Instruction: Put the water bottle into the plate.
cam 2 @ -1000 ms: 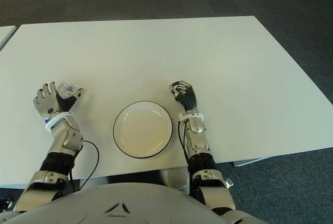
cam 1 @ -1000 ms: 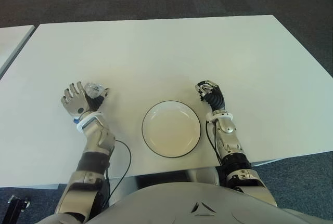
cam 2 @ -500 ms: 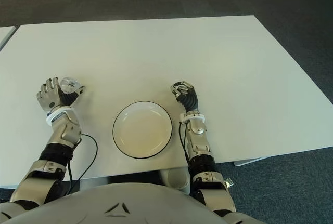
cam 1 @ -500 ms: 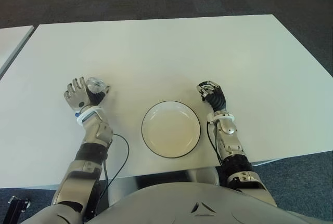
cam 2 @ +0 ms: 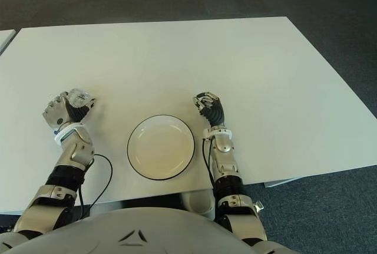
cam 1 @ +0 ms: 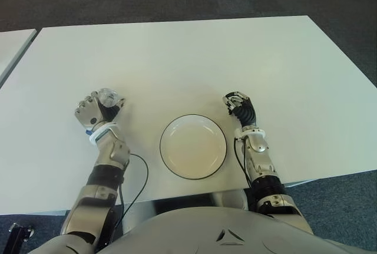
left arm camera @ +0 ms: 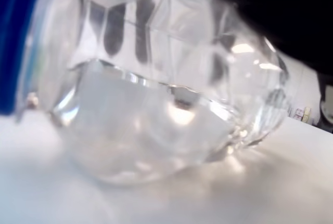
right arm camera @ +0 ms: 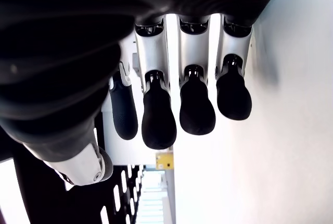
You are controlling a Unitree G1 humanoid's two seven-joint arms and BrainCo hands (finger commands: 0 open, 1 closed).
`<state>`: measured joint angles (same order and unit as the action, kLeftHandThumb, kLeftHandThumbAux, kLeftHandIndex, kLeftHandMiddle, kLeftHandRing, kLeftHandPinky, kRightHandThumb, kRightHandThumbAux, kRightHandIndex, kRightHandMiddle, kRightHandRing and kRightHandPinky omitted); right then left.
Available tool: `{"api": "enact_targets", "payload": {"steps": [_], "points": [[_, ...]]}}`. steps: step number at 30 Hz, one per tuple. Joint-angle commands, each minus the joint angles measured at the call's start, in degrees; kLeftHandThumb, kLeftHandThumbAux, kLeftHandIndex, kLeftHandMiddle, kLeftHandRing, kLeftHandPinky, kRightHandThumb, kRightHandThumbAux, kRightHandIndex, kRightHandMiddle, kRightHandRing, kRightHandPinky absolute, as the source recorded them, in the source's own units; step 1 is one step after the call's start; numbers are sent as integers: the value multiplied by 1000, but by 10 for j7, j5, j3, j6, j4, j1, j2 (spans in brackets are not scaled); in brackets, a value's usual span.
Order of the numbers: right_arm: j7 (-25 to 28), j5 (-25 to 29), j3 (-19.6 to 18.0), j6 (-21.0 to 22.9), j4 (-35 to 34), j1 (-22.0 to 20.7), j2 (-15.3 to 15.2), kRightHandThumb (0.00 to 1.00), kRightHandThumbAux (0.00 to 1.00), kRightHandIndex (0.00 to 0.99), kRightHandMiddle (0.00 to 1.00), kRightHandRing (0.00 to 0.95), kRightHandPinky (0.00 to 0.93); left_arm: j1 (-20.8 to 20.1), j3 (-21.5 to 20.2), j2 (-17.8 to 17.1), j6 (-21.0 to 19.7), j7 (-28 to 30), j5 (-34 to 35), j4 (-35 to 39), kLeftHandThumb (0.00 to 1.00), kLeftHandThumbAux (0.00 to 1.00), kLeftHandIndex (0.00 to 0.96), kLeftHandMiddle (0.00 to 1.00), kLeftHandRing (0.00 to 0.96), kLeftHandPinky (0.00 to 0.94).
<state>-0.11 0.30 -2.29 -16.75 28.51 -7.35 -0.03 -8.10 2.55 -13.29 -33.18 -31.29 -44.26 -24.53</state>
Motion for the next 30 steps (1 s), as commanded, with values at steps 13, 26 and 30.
{"api": "enact_targets", "payload": {"steps": [13, 26, 30], "points": [[3, 4, -2, 15, 8, 9, 2, 703, 727, 438, 762, 748, 738, 40, 9, 12, -1, 1, 36, 23, 729, 683, 441, 725, 745, 783], [9, 7, -6, 11, 13, 7, 1, 704, 727, 438, 759, 745, 731, 61, 20, -4, 19, 49, 52, 68, 741, 689, 446, 777, 777, 771], [10, 7, -7, 10, 13, 7, 2, 704, 727, 438, 759, 744, 734, 70, 19, -12, 46, 68, 65, 79, 799, 677, 433, 651, 771, 743]]}}
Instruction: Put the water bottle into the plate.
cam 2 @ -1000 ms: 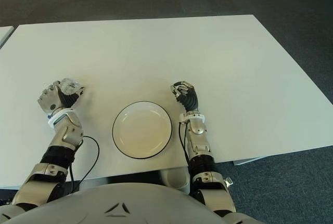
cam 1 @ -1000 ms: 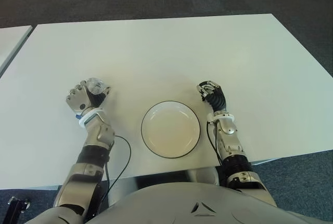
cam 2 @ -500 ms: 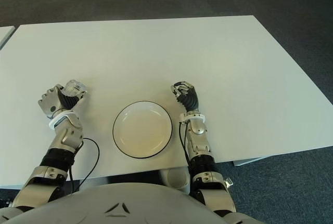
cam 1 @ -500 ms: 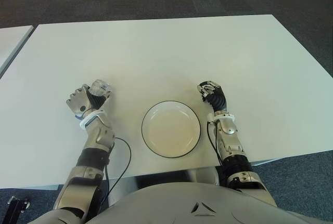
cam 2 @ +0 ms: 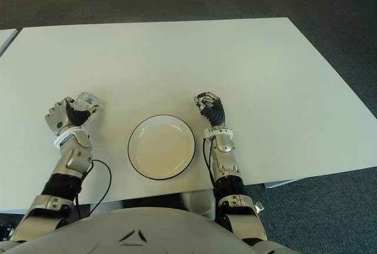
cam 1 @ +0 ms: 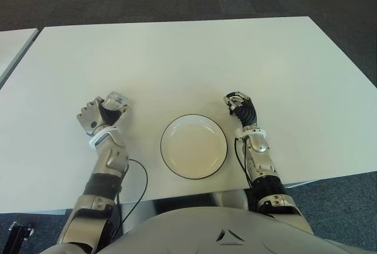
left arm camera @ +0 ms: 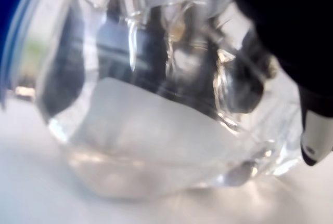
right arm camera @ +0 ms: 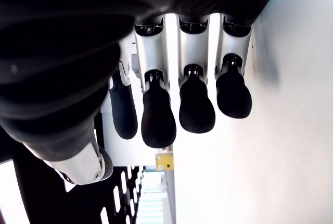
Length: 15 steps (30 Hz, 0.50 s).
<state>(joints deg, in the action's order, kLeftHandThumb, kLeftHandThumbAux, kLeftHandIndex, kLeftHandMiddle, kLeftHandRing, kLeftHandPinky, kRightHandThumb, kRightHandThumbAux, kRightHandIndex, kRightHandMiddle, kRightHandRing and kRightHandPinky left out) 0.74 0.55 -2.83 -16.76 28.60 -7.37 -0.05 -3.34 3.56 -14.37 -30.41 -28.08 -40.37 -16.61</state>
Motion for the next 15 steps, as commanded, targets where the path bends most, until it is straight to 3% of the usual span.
{"api": "enact_targets", "payload": {"steps": [1, 5, 15], "points": [[1, 5, -2, 10, 12, 7, 2, 704, 727, 438, 758, 743, 731, 24, 9, -2, 23, 38, 28, 1, 819, 672, 428, 598, 766, 737], [2, 5, -2, 10, 11, 8, 2, 704, 727, 438, 754, 740, 720, 31, 7, -7, 44, 48, 38, 10, 848, 666, 422, 517, 753, 726], [5, 5, -3, 7, 12, 7, 1, 704, 727, 438, 748, 736, 732, 48, 2, -11, 78, 58, 53, 36, 855, 666, 418, 492, 756, 728]]}}
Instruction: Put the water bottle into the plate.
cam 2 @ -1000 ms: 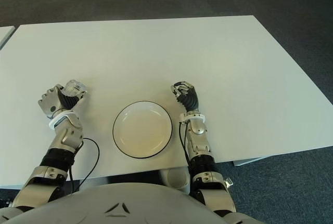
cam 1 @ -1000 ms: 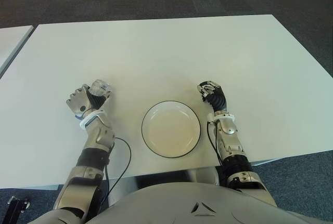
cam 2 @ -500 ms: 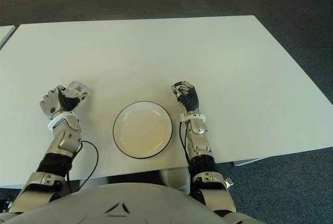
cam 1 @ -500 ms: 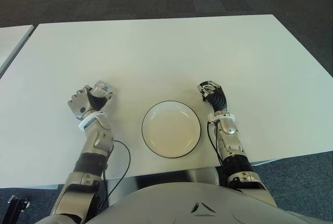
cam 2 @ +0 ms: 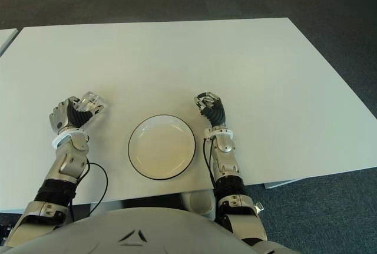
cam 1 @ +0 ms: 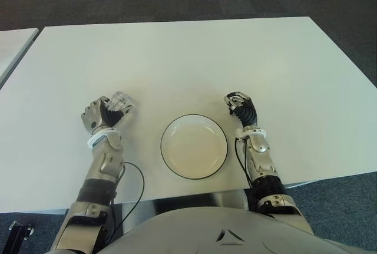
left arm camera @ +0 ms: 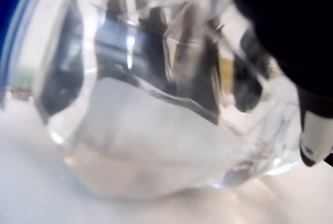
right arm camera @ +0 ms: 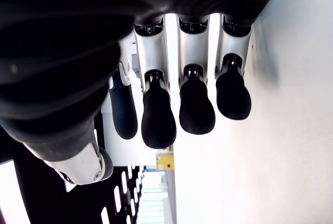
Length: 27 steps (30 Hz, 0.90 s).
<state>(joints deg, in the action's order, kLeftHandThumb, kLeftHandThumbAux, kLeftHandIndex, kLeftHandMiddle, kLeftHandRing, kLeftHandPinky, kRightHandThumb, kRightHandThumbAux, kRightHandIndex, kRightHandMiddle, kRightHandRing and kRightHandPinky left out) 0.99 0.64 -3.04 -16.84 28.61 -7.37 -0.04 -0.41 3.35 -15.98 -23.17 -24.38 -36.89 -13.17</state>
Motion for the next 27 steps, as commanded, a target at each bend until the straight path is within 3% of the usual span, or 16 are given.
{"api": "enact_targets", "payload": {"steps": [1, 10, 14, 16, 27], "points": [[2, 4, -1, 8, 12, 7, 1, 704, 727, 438, 748, 735, 728, 20, 4, 5, 8, 21, 19, 4, 855, 666, 418, 493, 758, 727], [7, 7, -3, 6, 15, 5, 1, 704, 727, 438, 746, 732, 712, 31, -7, 5, 65, 14, 45, 18, 856, 666, 414, 501, 769, 720], [5, 6, -4, 9, 14, 5, 1, 704, 727, 438, 748, 736, 725, 35, -15, 6, 107, -4, 58, 14, 953, 662, 416, 512, 768, 525], [5, 6, -4, 11, 14, 4, 1, 704, 727, 438, 750, 738, 729, 35, -18, 6, 122, -13, 60, 12, 976, 661, 417, 516, 768, 483], [8, 8, -4, 11, 18, 1, -1, 704, 727, 438, 762, 750, 738, 50, -30, 9, 192, -36, 68, 41, 999, 660, 417, 534, 777, 441]]}}
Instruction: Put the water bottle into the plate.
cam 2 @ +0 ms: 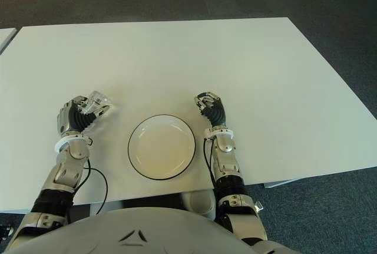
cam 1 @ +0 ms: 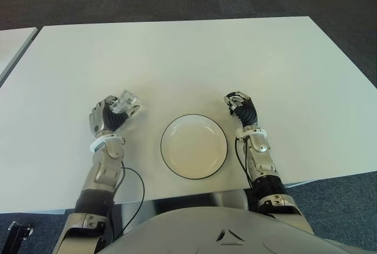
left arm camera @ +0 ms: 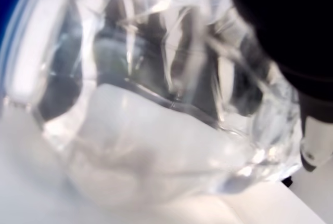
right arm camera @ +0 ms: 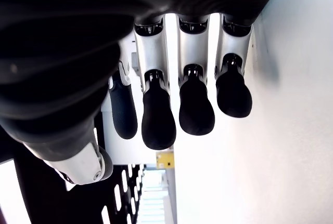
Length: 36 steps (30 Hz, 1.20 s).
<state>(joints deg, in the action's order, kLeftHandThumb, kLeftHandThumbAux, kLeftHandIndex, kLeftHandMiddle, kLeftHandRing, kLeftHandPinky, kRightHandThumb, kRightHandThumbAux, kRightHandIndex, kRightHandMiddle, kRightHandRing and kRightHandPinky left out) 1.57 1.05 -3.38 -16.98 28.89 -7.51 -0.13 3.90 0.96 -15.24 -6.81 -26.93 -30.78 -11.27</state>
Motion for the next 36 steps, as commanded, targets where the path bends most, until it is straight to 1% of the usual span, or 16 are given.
{"api": "enact_targets", "payload": {"steps": [1, 6, 9, 10, 11, 12, 14, 17, 23, 26, 29, 32, 36], "points": [[3, 4, -1, 12, 16, 2, 0, 704, 727, 438, 763, 750, 736, 11, -6, 2, 40, -8, 11, 33, 999, 660, 411, 527, 781, 458], [3, 3, -1, 12, 18, 1, -1, 704, 727, 438, 764, 752, 739, 24, -4, 6, 71, 0, 19, 65, 1000, 660, 398, 518, 798, 481], [0, 1, 0, 14, 17, 1, 0, 704, 727, 438, 762, 749, 734, 36, 10, 12, 103, 7, 21, 109, 1000, 661, 394, 518, 814, 480], [-1, 0, 0, 14, 17, 1, 0, 704, 727, 438, 760, 747, 730, 38, 12, 13, 107, 8, 20, 118, 946, 664, 394, 522, 823, 602], [-2, -1, 0, 15, 17, 1, 0, 704, 727, 438, 759, 746, 727, 40, 15, 13, 114, 8, 18, 124, 912, 666, 394, 524, 831, 680], [-2, -1, 1, 15, 16, 2, 0, 704, 727, 438, 758, 745, 725, 41, 16, 13, 118, 7, 16, 128, 900, 667, 394, 525, 834, 709], [-3, -2, 1, 16, 15, 2, -1, 704, 727, 438, 755, 742, 723, 41, 19, 10, 141, -4, 7, 127, 871, 669, 394, 529, 846, 779], [-5, -3, 2, 18, 13, 2, 0, 704, 727, 438, 753, 741, 728, 39, 22, 10, 166, -20, -7, 126, 857, 670, 394, 531, 854, 815], [-3, 0, 2, 20, 11, 3, 0, 704, 727, 438, 756, 744, 733, 29, 29, 13, 200, -44, -40, 125, 851, 669, 395, 535, 866, 837], [0, 1, 2, 20, 11, 3, 0, 703, 727, 438, 758, 745, 734, 23, 35, 15, 212, -54, -59, 128, 852, 669, 396, 537, 868, 835], [1, 1, 2, 18, 12, 2, -1, 703, 727, 438, 762, 748, 738, 15, 42, 12, 235, -71, -80, 124, 852, 668, 398, 539, 871, 830], [1, 0, 2, 17, 12, 3, -1, 703, 727, 438, 764, 750, 739, 9, 52, 11, 245, -77, -97, 125, 853, 667, 399, 539, 869, 818], [1, -1, 3, 17, 11, 3, -1, 703, 728, 438, 764, 750, 734, 5, 71, 16, 246, -73, -120, 135, 854, 667, 399, 537, 861, 796]]}}
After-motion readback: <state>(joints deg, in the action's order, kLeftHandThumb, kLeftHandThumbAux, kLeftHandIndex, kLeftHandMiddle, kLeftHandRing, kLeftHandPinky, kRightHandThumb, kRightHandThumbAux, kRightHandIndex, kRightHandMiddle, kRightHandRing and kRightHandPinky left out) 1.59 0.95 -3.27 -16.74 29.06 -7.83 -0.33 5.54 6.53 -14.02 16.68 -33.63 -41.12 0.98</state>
